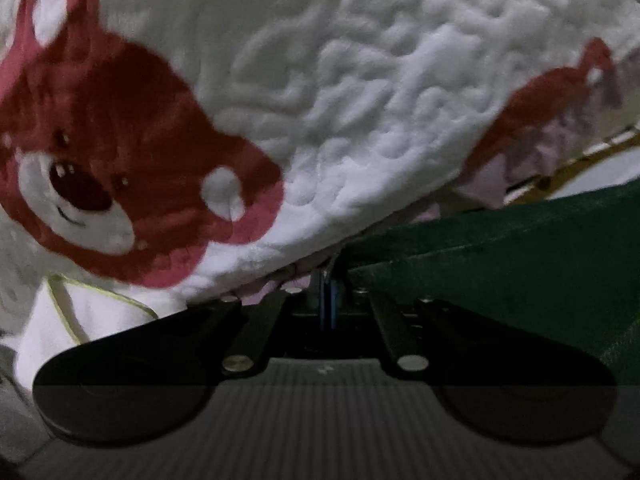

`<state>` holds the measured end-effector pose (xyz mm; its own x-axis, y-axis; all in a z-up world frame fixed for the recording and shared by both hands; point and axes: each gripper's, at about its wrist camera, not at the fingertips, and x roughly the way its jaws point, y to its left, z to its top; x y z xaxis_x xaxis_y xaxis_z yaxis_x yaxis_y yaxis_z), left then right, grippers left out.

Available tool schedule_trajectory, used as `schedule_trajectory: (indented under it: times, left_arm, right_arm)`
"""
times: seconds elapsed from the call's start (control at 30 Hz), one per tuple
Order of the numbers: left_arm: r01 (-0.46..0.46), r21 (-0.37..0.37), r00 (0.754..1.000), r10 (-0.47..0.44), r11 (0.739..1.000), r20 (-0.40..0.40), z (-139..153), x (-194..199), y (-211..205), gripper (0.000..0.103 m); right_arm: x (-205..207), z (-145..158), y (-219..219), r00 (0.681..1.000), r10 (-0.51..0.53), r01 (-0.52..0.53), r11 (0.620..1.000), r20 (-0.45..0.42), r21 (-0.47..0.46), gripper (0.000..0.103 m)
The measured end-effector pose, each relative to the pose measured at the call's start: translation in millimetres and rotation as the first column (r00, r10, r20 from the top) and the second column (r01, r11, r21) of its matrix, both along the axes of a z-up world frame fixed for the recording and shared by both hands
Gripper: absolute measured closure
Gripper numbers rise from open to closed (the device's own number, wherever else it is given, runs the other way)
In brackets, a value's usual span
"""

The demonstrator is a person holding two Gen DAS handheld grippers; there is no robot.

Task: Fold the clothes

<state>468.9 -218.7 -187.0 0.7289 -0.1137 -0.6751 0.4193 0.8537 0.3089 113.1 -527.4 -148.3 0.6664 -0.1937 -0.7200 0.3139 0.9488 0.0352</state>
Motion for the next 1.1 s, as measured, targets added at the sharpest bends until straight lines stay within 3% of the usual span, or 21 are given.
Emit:
schedule_trajectory:
  times: [0.1,0.2,0.27,0.33,0.37,0.47,0.53,0.6,0.67,0.73,0.83,0.9,1.0,1.1]
  left_arm:
    - [-0.070,-0.013,0.995,0.069,0.997,-0.070,-21.0,15.0,-3.2,0.100]
    - [-0.084,0.032,0.996,0.085,0.996,-0.030,-26.1,12.5,-14.8,0.099]
    - [-0.123,0.030,0.992,0.123,0.992,-0.021,-25.6,11.7,-13.4,0.092]
    - [-0.224,0.060,0.974,0.222,0.973,0.032,-22.3,8.0,-11.7,0.073]
    - [-0.286,0.078,0.958,0.281,0.955,0.063,-18.1,3.7,-11.3,0.074]
    - [-0.304,0.010,0.947,0.301,0.953,0.116,3.2,-26.7,-15.7,0.068]
    - [-0.242,-0.043,0.960,0.246,0.969,0.133,12.2,-58.3,-39.7,0.045]
    - [-0.213,-0.063,0.961,0.221,0.975,0.165,14.2,-90.7,-74.7,0.041]
    - [-0.094,-0.113,0.990,0.105,0.989,0.090,14.8,-116.7,-119.2,0.041]
    - [0.040,-0.172,0.999,-0.039,0.984,0.008,11.6,-145.3,-157.9,0.040]
    - [0.217,-0.204,0.968,-0.238,0.954,-0.082,3.0,-182.7,-203.8,0.040]
    - [0.291,-0.108,0.949,-0.301,0.951,-0.092,-8.7,-199.7,-216.7,0.040]
    - [0.267,-0.015,0.959,-0.267,0.964,-0.093,-21.2,-212.3,-204.3,0.032]
    - [0.139,-0.039,0.977,-0.144,0.989,-0.160,-14.2,-219.5,-167.5,0.031]
  right_arm:
    - [-3.4,-0.8,-2.3,1.000,0.009,-0.009,1.000,-0.004,-0.013,0.028]
    - [-10.6,-0.5,-5.5,1.000,0.007,-0.007,1.000,-0.013,-0.019,0.025]
    - [-18.3,0.0,-8.4,1.000,0.012,-0.013,1.000,-0.019,-0.016,0.025]
    - [-28.4,-0.2,-13.3,1.000,0.001,-0.002,1.000,-0.023,-0.008,0.025]
    - [-34.1,-0.8,-16.0,1.000,-0.013,0.013,1.000,-0.019,-0.001,0.025]
    - [-51.0,-1.4,-24.5,0.997,-0.076,0.076,0.997,-0.004,0.029,0.025]
    - [-54.0,-1.1,-24.1,0.993,-0.118,0.118,0.992,-0.008,0.035,0.025]
    - [-40.3,-1.6,-7.0,0.996,-0.088,0.088,0.996,-0.004,0.033,0.022]
    - [-21.0,-2.3,16.0,1.000,-0.031,0.031,0.999,0.003,0.031,0.022]
    - [-1.7,-3.0,39.0,1.000,0.027,-0.027,0.999,0.010,0.028,0.021]
    - [27.3,-4.1,73.5,0.993,0.113,-0.114,0.993,0.021,0.023,0.020]
    - [33.9,-4.9,89.2,0.987,0.160,-0.161,0.987,0.023,0.004,0.021]
    - [26.1,1.7,85.6,0.982,0.190,-0.190,0.976,0.011,0.107,0.022]
    - [-8.3,19.2,83.2,0.987,0.151,-0.159,0.971,0.060,0.176,0.025]
